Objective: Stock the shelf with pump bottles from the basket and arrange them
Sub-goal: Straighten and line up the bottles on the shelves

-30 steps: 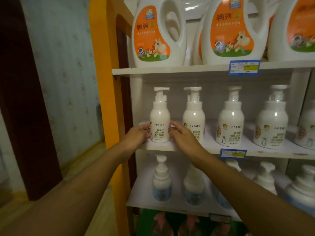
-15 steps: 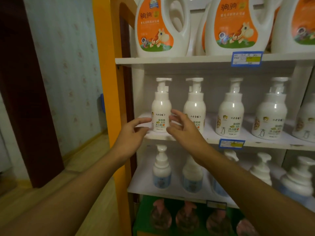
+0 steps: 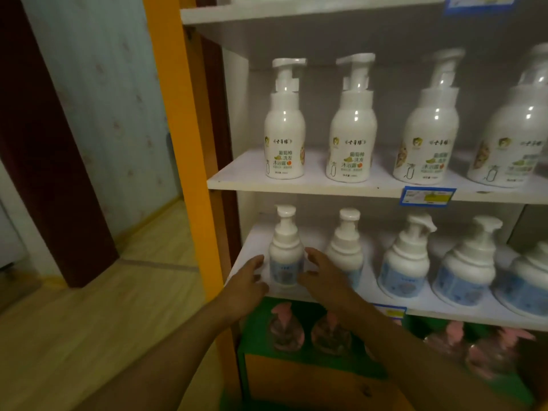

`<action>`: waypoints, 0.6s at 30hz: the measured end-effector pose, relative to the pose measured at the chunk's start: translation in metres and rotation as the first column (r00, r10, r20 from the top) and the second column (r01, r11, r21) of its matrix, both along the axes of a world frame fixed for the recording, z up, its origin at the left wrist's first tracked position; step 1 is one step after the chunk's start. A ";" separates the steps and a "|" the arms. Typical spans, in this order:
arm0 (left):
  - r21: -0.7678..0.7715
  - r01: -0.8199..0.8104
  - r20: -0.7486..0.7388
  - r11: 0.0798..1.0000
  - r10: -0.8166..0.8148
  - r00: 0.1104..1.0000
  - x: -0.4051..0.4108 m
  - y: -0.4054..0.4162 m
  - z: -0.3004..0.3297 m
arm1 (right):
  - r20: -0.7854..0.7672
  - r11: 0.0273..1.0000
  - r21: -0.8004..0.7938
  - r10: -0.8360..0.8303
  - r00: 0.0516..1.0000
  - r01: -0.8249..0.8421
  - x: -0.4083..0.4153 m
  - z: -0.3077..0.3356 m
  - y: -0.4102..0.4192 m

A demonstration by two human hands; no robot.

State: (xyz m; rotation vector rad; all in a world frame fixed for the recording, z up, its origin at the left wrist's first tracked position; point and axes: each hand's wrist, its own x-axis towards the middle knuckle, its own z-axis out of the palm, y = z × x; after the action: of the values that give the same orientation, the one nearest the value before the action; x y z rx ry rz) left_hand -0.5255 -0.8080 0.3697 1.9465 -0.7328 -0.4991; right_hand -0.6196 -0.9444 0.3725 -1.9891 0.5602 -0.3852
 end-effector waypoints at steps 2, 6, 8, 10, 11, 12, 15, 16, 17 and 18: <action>0.004 0.003 -0.007 1.000 -0.003 1.000 0.005 -0.007 -0.011 | -0.010 1.000 0.024 0.001 1.000 -0.001 0.007 -0.011 0.002; -0.062 0.069 -0.036 0.996 -0.071 0.997 0.016 -0.016 -0.020 | 0.018 0.994 0.101 0.029 0.999 -0.031 0.012 -0.033 -0.003; -0.074 0.075 -0.048 0.994 -0.079 0.996 0.021 -0.015 -0.024 | 0.032 0.993 0.092 0.064 0.997 -0.067 0.010 -0.039 -0.008; -0.085 0.077 -0.040 0.993 -0.080 0.996 0.025 -0.015 -0.030 | 0.048 0.989 0.102 0.099 0.994 -0.103 0.008 -0.039 -0.010; -0.092 0.074 -0.040 0.993 -0.078 0.996 0.026 -0.015 -0.032 | 0.055 0.987 0.112 0.112 0.992 -0.118 0.008 -0.040 -0.010; -0.101 0.070 -0.041 0.992 -0.074 0.996 0.028 -0.015 -0.033 | 0.060 0.985 0.113 0.125 0.990 -0.131 0.007 -0.040 -0.009; -0.125 0.046 -0.054 0.991 -0.053 0.997 0.030 -0.016 -0.036 | 0.063 0.985 0.096 0.141 0.988 -0.146 0.007 -0.043 -0.008; -0.131 0.042 -0.058 0.991 -0.050 0.997 0.030 -0.016 -0.036 | 0.067 0.984 0.098 0.143 0.987 -0.149 0.008 -0.044 -0.008; -0.139 0.041 -0.063 0.989 -0.050 0.997 0.030 -0.016 -0.037 | 0.071 0.983 0.102 0.146 0.987 -0.153 0.007 -0.044 -0.008; -0.147 0.041 -0.069 0.988 -0.052 0.996 0.030 -0.016 -0.038 | 0.074 0.982 0.105 0.149 0.986 -0.156 0.006 -0.044 -0.008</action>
State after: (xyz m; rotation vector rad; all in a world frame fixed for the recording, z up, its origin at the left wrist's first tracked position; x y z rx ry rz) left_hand -0.4951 -0.8240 0.3318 1.7707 -0.7488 -0.5276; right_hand -0.6132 -0.9528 0.3284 -1.8910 0.3762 -0.3173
